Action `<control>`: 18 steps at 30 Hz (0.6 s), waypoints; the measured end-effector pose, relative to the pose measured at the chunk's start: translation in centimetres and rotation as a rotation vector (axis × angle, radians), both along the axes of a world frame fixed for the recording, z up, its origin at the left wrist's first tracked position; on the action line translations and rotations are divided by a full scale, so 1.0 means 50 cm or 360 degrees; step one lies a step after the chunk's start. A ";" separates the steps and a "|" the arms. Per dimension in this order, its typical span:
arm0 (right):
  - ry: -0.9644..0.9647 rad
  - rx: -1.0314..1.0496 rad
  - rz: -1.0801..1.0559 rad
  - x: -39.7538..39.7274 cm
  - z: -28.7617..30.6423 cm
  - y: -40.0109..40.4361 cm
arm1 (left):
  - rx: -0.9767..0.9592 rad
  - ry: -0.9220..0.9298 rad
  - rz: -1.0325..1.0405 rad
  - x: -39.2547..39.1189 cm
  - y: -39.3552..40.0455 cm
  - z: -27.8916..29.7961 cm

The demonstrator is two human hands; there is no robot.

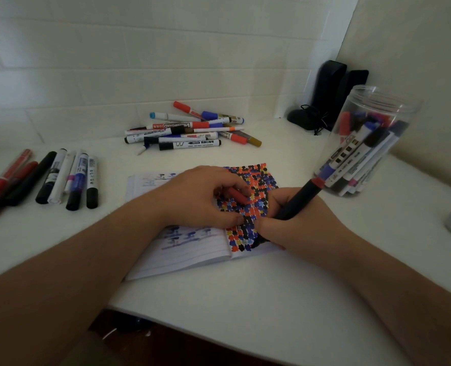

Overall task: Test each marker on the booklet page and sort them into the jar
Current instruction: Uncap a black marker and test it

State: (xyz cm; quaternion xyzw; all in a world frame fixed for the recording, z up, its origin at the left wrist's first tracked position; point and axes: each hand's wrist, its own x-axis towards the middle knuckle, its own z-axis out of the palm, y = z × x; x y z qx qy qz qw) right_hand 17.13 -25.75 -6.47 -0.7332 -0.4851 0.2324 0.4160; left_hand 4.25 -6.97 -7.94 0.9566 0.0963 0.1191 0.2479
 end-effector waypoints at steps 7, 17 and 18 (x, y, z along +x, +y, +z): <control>0.0081 0.0038 -0.0027 0.007 -0.003 0.000 | 0.0027 0.0011 0.0018 -0.001 0.001 0.000; -0.0012 0.0021 0.0029 0.004 -0.003 -0.004 | 0.0021 0.0020 0.0030 -0.002 -0.003 0.003; -0.0003 0.0021 0.0025 0.004 -0.002 -0.004 | 0.0019 0.0018 0.0030 -0.002 -0.003 0.003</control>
